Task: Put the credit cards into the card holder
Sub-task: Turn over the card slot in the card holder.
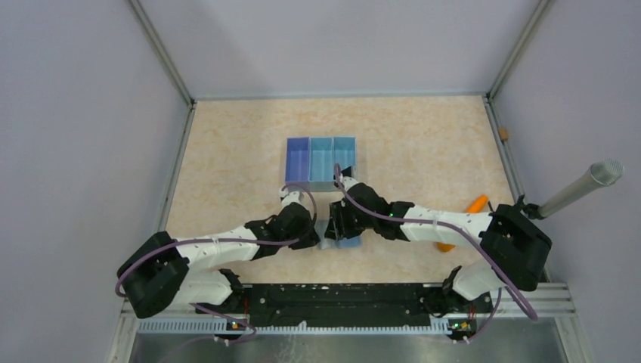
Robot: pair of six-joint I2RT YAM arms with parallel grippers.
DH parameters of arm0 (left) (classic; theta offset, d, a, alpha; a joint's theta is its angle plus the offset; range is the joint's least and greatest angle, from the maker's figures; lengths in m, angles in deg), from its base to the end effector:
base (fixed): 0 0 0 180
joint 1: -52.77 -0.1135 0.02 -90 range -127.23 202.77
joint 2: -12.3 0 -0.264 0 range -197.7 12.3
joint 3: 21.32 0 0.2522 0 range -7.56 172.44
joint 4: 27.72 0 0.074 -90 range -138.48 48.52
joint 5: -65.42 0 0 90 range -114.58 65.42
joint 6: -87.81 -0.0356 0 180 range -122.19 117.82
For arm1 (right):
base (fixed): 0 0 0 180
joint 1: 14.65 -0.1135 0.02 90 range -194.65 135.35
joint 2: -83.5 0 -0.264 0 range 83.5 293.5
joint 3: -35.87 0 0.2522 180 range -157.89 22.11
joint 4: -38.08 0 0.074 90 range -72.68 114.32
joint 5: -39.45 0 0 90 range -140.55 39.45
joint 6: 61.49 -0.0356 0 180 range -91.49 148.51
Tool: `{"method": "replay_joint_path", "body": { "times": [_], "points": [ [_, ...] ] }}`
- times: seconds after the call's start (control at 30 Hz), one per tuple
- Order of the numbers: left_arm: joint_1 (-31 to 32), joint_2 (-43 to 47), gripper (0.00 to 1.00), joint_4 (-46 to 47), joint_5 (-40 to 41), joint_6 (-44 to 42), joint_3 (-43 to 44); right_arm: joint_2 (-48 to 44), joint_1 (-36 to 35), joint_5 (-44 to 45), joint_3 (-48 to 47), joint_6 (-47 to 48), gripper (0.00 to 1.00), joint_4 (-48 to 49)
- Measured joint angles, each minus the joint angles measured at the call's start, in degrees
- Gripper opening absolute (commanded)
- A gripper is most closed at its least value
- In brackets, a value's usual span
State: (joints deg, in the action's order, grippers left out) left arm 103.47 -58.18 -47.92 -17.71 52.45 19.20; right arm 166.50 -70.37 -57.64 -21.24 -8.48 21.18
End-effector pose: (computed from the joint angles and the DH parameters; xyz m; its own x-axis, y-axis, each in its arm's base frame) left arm 0.1429 -0.1678 0.1524 -0.8684 -0.2173 -0.4457 0.0199 0.8828 -0.4693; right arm 0.1625 0.2462 0.1911 -0.8297 -0.1571 -0.5357 -0.4655 0.7244 0.5085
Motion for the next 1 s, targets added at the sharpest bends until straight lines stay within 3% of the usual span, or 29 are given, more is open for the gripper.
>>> {"method": "replay_joint_path", "body": {
  "times": [0.33,0.53,0.7,0.83,1.0],
  "points": [
    [-0.3,2.0,0.4,0.5,0.0,0.8,-1.7,0.2,-0.4,1.9,-1.5,0.6,0.42,-1.6],
    [-0.8,5.5,0.57,-0.5,0.2,0.9,-3.2,2.5,-0.4,2.4,-1.8,0.4,0.45,-1.5],
    [-2.0,10.3,0.82,-5.1,0.6,0.2,-3.3,2.3,-0.5,5.9,-5.6,1.6,0.55,-6.6],
    [-4.6,15.8,0.91,-10.5,1.1,-1.7,-2.8,1.4,1.0,9.0,-12.1,5.1,0.56,-11.6],
    [-10.2,20.3,0.96,-16.3,0.4,-5.2,1.4,1.0,7.9,12.2,-19.1,8.0,0.62,-15.3]
  ]
}}
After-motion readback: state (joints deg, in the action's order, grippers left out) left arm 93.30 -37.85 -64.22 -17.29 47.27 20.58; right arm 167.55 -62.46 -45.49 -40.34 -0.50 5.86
